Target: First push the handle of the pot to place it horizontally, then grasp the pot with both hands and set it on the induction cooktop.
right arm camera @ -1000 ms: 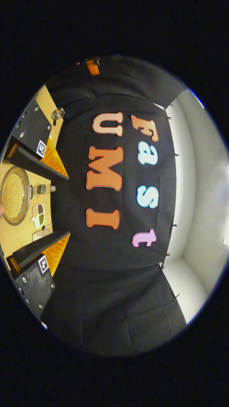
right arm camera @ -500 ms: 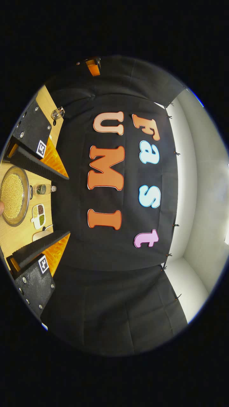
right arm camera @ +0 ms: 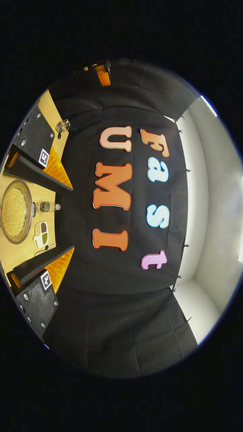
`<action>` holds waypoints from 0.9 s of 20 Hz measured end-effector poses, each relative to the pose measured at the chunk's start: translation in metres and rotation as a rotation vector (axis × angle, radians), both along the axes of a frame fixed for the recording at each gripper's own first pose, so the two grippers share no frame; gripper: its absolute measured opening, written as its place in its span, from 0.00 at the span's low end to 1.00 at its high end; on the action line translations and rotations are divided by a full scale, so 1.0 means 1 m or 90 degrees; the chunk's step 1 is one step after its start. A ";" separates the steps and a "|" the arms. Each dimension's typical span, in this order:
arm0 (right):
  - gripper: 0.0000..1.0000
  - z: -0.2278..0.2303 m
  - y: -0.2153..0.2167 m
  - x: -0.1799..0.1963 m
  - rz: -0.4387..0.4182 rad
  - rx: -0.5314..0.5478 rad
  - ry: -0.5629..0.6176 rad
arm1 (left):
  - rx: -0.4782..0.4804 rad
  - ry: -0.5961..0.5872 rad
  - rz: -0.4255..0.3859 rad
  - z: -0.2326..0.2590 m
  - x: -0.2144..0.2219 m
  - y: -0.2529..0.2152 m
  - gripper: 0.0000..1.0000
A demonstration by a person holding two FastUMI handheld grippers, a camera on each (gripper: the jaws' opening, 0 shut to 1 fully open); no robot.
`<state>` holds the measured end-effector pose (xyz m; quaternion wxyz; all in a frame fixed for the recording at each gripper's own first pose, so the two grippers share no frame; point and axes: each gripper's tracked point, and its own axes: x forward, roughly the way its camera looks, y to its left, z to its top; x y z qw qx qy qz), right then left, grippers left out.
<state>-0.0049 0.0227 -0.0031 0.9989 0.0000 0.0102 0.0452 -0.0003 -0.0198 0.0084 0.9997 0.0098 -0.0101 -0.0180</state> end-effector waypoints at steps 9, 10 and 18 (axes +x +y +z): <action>0.40 -0.026 0.000 -0.007 0.012 0.001 0.026 | 0.001 -0.023 -0.007 0.016 -0.013 -0.004 0.98; 0.38 -0.035 -0.002 -0.006 0.004 0.000 0.036 | 0.002 -0.024 -0.009 0.017 -0.014 -0.005 0.98; 0.02 -0.121 0.012 -0.017 0.015 -0.007 0.140 | 0.001 -0.028 -0.009 0.021 -0.022 -0.002 0.98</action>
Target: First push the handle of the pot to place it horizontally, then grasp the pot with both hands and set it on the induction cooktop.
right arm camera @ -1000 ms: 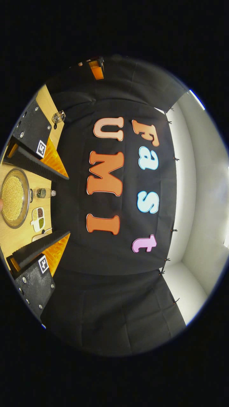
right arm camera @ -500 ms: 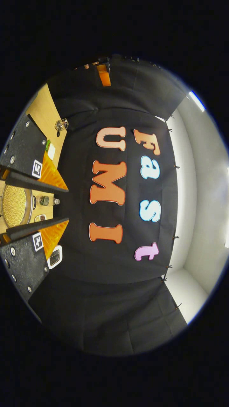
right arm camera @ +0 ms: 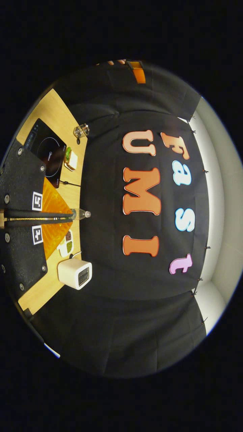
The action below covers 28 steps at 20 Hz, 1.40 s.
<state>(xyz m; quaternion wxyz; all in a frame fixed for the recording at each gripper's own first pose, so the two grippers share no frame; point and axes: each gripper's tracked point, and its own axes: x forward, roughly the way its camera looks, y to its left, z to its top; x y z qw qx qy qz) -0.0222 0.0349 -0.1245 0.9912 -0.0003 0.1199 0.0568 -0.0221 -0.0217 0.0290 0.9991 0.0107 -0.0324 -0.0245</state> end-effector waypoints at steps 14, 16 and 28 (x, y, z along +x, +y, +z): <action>0.00 -0.131 0.026 -0.048 0.045 -0.017 0.163 | -0.007 -0.001 0.004 -0.002 -0.012 0.008 0.98; 0.00 -0.147 0.027 -0.054 0.047 -0.019 0.186 | -0.007 0.003 0.004 -0.005 -0.013 0.008 0.97; 0.00 -0.235 0.035 -0.076 0.060 -0.034 0.319 | 0.005 0.019 0.008 -0.013 -0.015 0.009 0.97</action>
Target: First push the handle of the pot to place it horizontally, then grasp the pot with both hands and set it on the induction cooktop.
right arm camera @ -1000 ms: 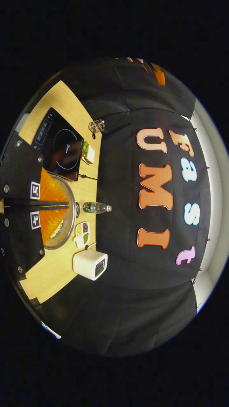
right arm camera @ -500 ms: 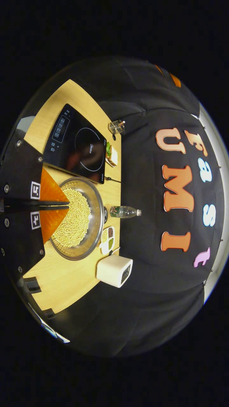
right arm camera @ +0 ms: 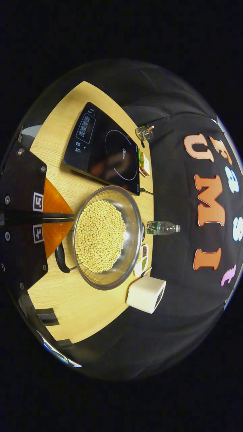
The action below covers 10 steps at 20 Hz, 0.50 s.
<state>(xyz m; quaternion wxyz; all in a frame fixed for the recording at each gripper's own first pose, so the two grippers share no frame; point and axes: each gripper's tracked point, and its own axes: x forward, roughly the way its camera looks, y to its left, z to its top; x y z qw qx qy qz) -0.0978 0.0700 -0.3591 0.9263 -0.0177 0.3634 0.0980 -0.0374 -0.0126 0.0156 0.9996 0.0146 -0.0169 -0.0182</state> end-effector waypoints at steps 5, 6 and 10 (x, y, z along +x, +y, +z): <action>0.00 -0.019 -0.008 0.000 -0.011 0.004 0.029 | 0.004 -0.005 0.005 0.003 -0.001 0.000 0.98; 0.00 -0.020 -0.007 -0.002 -0.012 0.016 0.035 | 0.004 -0.005 0.005 0.003 -0.001 0.000 0.98; 0.00 -0.021 -0.012 -0.001 -0.017 0.018 0.035 | 0.007 0.003 0.003 0.000 -0.002 0.000 0.98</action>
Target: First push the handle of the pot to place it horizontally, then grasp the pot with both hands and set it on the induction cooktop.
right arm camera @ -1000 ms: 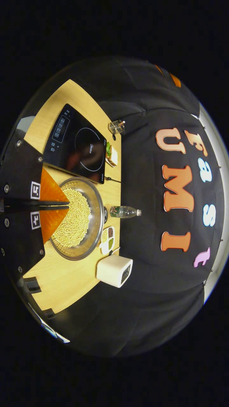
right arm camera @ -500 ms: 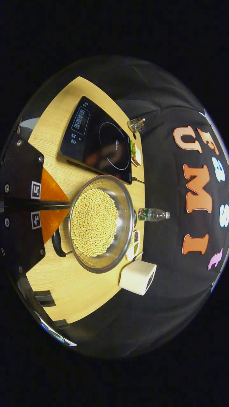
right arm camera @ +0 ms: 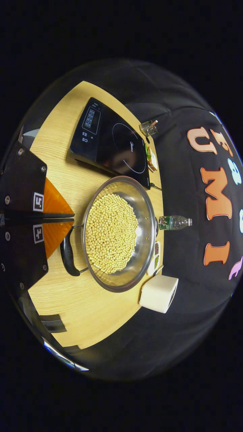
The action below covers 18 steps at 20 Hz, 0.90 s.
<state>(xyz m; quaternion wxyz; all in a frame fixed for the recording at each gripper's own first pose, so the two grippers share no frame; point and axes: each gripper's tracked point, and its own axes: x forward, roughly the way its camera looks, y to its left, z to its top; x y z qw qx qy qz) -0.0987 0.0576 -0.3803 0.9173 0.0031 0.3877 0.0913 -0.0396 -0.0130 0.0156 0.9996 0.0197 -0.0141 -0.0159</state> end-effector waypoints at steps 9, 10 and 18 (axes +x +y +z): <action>0.00 -0.004 -0.040 0.011 -0.057 -0.003 -0.003 | -0.004 0.012 -0.006 -0.006 0.003 -0.013 0.97; 0.00 -0.004 -0.043 0.013 -0.063 -0.001 -0.001 | -0.004 0.012 -0.007 -0.006 0.003 -0.015 0.97; 0.00 -0.011 -0.072 0.028 -0.099 -0.004 0.001 | 0.003 0.008 -0.009 -0.006 0.003 -0.025 0.98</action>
